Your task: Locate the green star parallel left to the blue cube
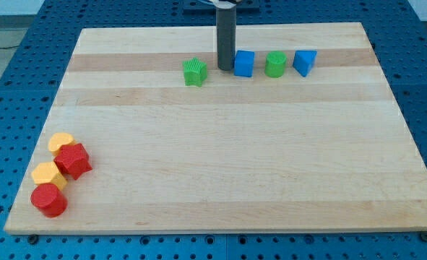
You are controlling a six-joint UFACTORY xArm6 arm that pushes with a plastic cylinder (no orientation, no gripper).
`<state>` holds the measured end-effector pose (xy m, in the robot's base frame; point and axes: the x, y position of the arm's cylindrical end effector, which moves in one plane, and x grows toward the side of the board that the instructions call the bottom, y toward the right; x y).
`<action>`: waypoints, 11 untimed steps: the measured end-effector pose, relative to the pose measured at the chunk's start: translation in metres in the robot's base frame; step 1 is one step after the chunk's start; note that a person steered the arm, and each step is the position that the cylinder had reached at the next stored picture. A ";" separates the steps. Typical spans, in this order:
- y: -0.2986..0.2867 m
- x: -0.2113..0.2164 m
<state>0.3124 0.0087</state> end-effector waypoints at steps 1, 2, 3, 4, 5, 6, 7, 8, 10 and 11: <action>0.000 0.000; -0.008 0.015; -0.020 0.040; -0.060 0.049; -0.088 0.048; -0.090 0.049; -0.109 0.045; -0.126 0.040; -0.105 0.024; -0.092 0.018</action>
<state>0.3303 -0.0828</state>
